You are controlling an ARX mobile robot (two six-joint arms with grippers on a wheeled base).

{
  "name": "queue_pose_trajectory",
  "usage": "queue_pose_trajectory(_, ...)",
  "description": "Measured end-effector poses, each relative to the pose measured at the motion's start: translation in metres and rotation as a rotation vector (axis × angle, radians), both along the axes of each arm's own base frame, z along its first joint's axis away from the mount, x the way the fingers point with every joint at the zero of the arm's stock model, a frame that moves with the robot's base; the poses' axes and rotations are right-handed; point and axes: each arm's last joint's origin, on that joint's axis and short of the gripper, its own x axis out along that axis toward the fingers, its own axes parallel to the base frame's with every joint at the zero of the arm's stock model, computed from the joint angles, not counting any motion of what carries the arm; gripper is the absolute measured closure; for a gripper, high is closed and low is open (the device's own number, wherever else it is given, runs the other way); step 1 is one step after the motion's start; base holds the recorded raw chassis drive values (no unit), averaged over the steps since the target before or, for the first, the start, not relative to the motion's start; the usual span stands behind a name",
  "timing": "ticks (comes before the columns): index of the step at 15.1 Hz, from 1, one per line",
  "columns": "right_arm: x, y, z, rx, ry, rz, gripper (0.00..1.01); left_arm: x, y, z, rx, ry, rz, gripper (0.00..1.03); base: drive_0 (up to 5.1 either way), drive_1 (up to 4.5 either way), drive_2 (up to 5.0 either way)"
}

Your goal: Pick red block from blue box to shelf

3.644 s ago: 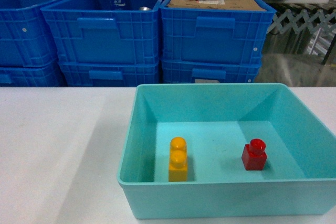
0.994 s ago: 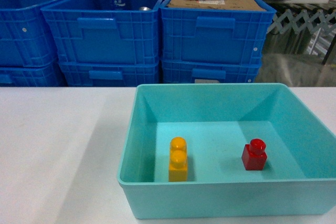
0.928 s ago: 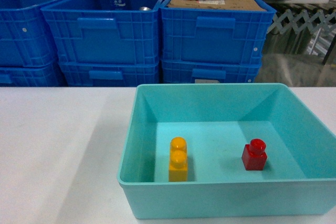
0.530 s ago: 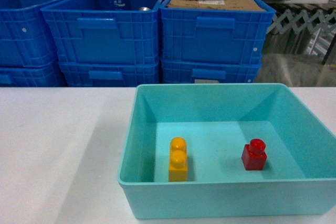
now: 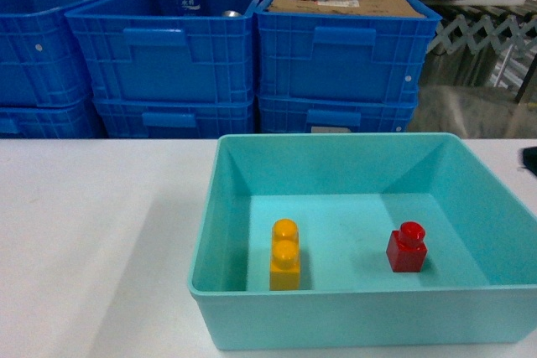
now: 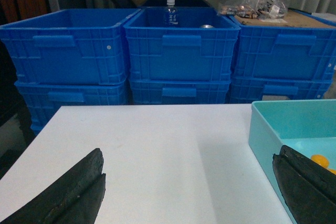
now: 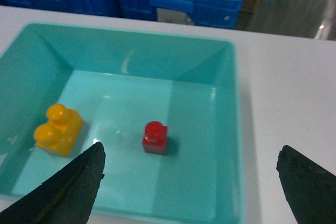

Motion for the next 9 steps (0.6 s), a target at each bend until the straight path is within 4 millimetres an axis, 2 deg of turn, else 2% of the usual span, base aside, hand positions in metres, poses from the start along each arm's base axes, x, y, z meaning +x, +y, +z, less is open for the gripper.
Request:
queue_pose_trajectory(1, 0.032, 0.016, -0.007, -0.002, 0.089, 0.028, 0.03, 0.0, 0.0, 0.0, 0.0, 0.0, 0.0, 0.05, 0.0, 0.0, 0.0)
queue_pose_trajectory(2, 0.049, 0.026, -0.016, -0.02, 0.161, 0.04, 0.03, 0.0, 0.0, 0.0, 0.0, 0.0, 0.0, 0.05, 0.0, 0.0, 0.0)
queue_pose_trajectory(6, 0.101, 0.058, -0.034, -0.083, 0.319, 0.036, 0.03, 0.0, 0.0, 0.0, 0.0, 0.0, 0.0, 0.05, 0.0, 0.0, 0.0)
queue_pose_trajectory(9, 0.124, 0.068, -0.061, -0.112, 0.419, -0.01, 0.03, 0.0, 0.0, 0.0, 0.0, 0.0, 0.0, 0.05, 0.0, 0.0, 0.0)
